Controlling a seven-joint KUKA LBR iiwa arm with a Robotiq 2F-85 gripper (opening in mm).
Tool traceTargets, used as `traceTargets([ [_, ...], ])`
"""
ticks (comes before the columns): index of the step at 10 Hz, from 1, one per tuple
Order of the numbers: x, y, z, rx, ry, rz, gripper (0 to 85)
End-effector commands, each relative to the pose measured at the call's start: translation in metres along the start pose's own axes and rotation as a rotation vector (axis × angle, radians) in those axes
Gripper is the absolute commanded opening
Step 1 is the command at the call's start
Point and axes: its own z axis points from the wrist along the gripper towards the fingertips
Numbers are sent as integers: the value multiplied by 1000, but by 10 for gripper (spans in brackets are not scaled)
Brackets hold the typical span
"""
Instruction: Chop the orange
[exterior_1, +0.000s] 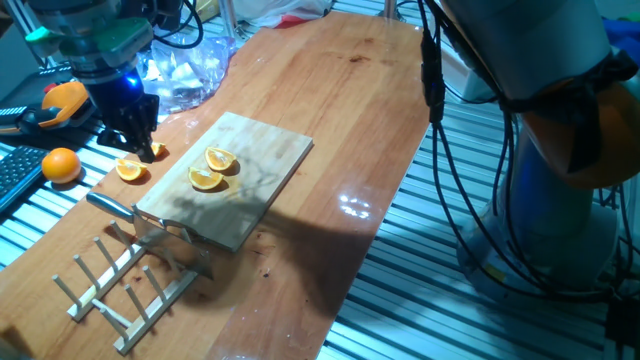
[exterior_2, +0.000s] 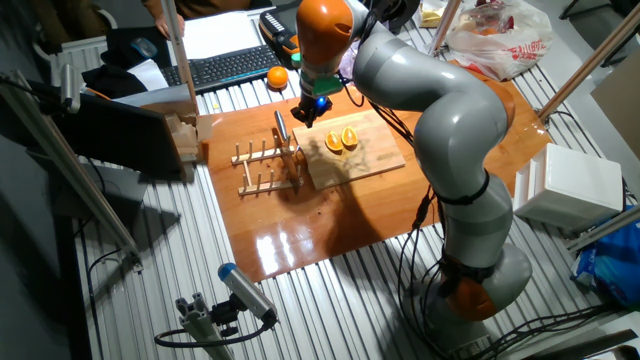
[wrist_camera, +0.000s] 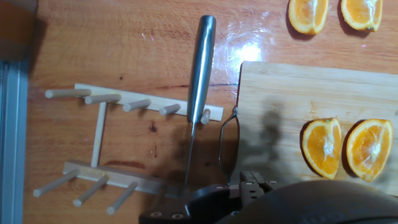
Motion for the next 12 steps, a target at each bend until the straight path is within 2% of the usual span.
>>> traceTargets([
  [1, 0, 0, 0, -1, 1, 0, 0],
  [4, 0, 0, 0, -4, 12, 2, 0],
  [12, -1, 0, 1, -7, 8, 6, 0],
])
